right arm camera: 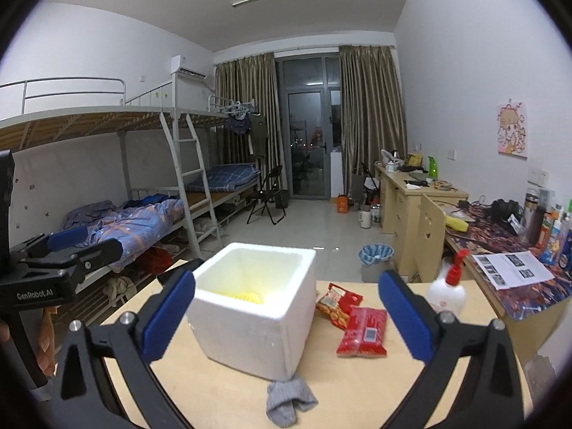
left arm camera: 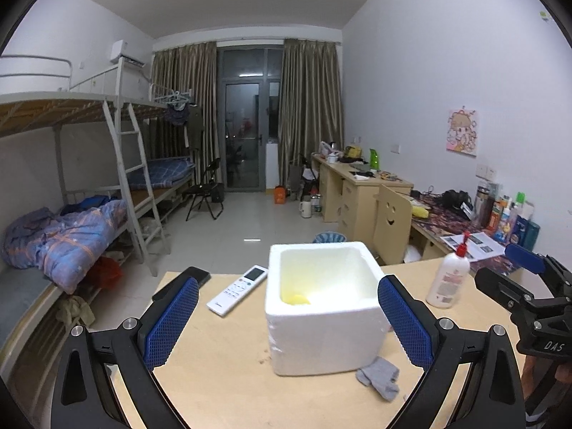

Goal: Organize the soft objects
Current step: 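Withdraw both open tools from the foam box back over the table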

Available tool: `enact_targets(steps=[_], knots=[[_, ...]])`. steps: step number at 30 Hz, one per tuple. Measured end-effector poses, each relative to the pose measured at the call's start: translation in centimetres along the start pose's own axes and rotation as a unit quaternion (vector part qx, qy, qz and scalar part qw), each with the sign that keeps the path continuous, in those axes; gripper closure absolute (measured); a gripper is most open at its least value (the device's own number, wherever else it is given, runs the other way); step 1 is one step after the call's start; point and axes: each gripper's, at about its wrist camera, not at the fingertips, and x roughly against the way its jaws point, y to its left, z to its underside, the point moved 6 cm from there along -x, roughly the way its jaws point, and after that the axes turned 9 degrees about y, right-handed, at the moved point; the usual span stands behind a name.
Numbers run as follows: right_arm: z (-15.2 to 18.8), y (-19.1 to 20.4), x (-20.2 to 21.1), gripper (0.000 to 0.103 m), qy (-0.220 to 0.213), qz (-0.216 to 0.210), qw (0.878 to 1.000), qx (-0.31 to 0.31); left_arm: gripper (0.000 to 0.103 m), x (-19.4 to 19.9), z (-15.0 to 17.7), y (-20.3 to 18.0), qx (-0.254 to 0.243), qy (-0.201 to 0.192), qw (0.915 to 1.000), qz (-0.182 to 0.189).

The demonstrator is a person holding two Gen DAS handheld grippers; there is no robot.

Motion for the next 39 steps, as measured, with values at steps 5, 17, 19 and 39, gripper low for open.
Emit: enact_targets(steps=[5, 17, 19, 39], knots=[[1.9, -0.2, 1.8, 0.0, -0.009, 0.015, 1.0, -0.002, 0.002, 1.1, 2.0, -1.2, -0.003, 0.002, 0.9999, 0.01], [7.0, -1.6, 2.4, 0.0, -0.007, 0.022, 0.999, -0.024, 0.002, -1.1, 7.9, -3.5, -0.004, 0.024, 0.9984, 0.051], [8.0, -1.8, 2.2, 0.0, -0.001, 0.034, 0.999, -0.018, 0.002, -1.6, 9.2, -3.8, -0.001, 0.026, 0.9981, 0.056], [17.5, -3.1, -0.3, 0.0, 0.081, 0.048, 0.994, -0.049, 0.002, -6.5, 16.9, -6.6, -0.002, 0.045, 0.9957, 0.081]])
